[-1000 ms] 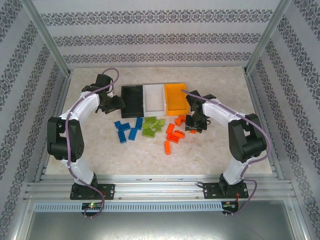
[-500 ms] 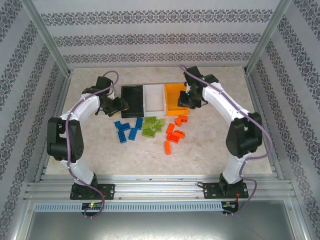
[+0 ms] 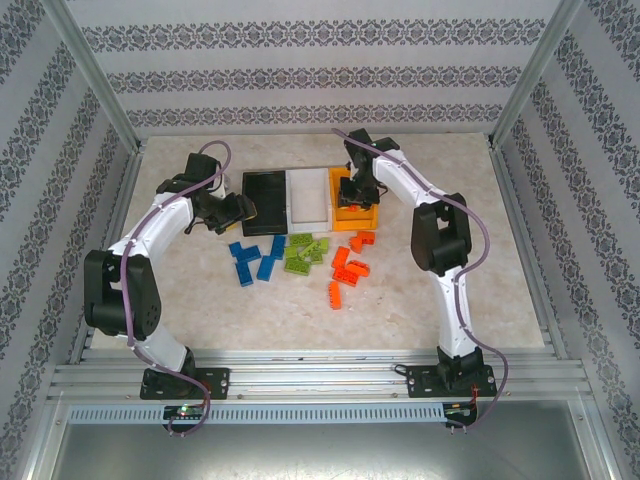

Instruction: Sort the legos into containers by color

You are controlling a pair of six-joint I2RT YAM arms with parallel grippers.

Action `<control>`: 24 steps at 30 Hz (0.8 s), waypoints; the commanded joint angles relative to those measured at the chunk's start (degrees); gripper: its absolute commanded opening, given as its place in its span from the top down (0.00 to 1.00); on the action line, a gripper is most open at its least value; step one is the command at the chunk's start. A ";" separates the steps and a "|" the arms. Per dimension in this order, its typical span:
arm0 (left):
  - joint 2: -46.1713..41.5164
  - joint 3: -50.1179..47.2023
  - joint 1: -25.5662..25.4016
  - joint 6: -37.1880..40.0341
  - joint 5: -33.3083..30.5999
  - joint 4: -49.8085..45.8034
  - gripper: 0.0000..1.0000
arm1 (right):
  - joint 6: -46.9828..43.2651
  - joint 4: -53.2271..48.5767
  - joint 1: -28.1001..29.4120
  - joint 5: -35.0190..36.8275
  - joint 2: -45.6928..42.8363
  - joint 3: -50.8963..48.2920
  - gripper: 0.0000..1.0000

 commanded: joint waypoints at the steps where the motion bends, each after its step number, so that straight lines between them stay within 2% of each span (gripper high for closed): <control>1: -1.34 0.26 0.20 -0.24 0.04 -2.07 0.45 | 0.09 -2.43 -0.25 -0.51 1.44 2.81 0.63; 8: -1.38 -0.89 0.20 -1.20 0.54 -0.59 0.44 | 0.36 -3.18 -0.55 0.63 1.29 3.03 0.51; 16: -0.29 -0.40 0.24 -1.76 1.92 1.25 0.44 | 1.16 -4.33 -0.41 1.32 -7.75 0.77 0.44; 24: -0.22 -1.83 0.20 -1.12 3.65 3.38 0.44 | 5.63 0.60 3.61 3.35 -23.28 -22.65 0.43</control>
